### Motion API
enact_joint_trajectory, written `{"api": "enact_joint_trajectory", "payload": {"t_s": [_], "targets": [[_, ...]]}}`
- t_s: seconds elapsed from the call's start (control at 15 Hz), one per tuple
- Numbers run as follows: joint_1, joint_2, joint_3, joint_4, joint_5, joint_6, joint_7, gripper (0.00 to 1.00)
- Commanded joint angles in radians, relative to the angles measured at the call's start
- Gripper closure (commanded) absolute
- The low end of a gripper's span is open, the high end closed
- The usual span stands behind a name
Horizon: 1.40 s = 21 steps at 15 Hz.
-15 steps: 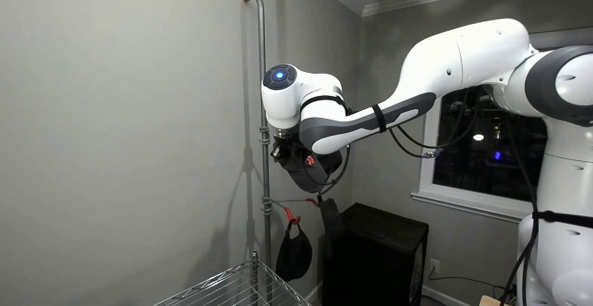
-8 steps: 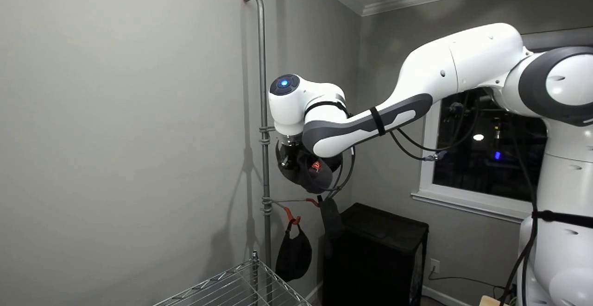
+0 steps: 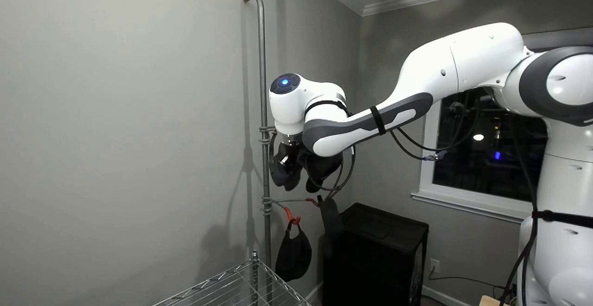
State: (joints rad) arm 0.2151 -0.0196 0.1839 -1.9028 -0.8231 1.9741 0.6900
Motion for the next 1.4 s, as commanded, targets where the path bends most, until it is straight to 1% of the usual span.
{"api": "enact_joint_trajectory", "payload": {"t_s": [0.0, 0.07, 0.33, 0.67, 1.0, 1.27, 1.33], "targets": [[-0.005, -0.046, 0.010, -0.042, 0.021, 0.005, 0.016, 0.03], [-0.002, -0.064, 0.015, -0.056, 0.017, 0.014, 0.024, 0.00], [0.010, -0.146, 0.040, -0.132, 0.007, 0.031, 0.064, 0.00], [0.009, -0.302, 0.091, -0.310, -0.027, 0.028, 0.213, 0.00], [-0.002, -0.422, 0.103, -0.456, -0.076, 0.080, 0.343, 0.00], [-0.018, -0.461, 0.090, -0.510, -0.135, 0.128, 0.424, 0.00], [-0.009, -0.423, 0.101, -0.463, -0.101, 0.084, 0.384, 0.00]]}}
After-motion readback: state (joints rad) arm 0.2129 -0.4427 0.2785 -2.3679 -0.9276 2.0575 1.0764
